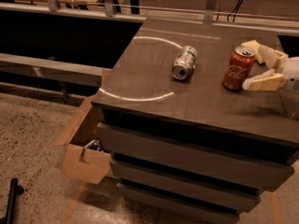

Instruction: Place coke can upright

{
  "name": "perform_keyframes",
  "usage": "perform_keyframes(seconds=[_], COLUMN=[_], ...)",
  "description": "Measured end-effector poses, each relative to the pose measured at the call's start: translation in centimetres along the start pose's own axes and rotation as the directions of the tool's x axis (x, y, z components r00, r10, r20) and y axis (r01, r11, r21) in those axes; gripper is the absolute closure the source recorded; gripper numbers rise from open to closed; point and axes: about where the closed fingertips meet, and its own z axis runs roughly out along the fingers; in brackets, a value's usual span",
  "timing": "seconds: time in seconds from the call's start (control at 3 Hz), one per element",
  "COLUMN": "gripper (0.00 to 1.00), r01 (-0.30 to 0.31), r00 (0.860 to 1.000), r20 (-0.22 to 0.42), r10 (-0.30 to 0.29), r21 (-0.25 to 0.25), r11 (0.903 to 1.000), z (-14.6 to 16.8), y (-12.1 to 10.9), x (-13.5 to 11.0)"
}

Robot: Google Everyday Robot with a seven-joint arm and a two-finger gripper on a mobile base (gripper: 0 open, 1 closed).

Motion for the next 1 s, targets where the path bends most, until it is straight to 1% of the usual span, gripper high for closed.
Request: perform_keyframes(seconds=[0.33, 0.67, 1.0], gripper=[0.00, 0.00, 0.00], r01=[0.078, 0.108, 0.116], r00=[0.996, 0.989, 0.987], r20=[-0.037, -0.117, -0.130], r10=[-0.076, -0.091, -0.093], r21=[0.043, 0.147, 0.183], r11=[0.9960, 0.9833, 0.9763], z=[-2.2, -4.9, -5.2], y=[0.4, 0.2, -0.1], x=[-2.9, -4.7, -5.5])
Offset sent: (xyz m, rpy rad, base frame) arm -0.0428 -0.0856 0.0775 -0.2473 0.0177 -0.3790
